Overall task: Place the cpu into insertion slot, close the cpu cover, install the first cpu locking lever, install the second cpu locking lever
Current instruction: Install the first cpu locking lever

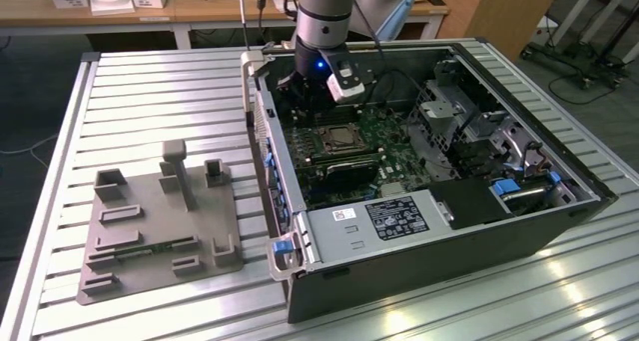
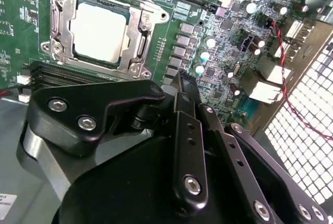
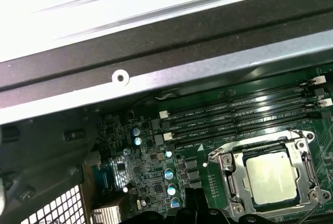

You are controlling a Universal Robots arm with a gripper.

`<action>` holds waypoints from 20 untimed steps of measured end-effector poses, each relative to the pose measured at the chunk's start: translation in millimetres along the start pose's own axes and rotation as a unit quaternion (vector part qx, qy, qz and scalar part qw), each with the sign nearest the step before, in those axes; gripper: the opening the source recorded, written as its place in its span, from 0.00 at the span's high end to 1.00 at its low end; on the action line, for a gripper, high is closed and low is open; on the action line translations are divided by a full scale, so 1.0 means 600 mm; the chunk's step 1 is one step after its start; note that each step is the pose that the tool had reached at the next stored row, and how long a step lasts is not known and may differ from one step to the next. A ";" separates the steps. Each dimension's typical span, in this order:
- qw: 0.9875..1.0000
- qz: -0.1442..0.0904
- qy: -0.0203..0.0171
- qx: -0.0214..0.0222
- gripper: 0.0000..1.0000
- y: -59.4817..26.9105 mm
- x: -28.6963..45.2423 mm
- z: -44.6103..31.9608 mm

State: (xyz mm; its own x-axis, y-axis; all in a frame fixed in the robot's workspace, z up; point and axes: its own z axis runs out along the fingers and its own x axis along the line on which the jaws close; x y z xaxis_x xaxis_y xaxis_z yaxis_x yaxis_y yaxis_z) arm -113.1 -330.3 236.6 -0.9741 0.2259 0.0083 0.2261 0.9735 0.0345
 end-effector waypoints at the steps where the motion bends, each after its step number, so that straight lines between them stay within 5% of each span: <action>1: 1.000 -0.001 0.000 0.000 0.90 0.000 0.000 0.000; 20: 1.000 -0.031 0.001 0.000 0.90 0.011 0.003 -0.009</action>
State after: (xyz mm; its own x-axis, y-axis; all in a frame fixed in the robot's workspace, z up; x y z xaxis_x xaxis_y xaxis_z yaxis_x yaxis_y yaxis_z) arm -113.0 -323.7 242.0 -0.9862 0.1654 0.0083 0.1656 0.9856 0.0345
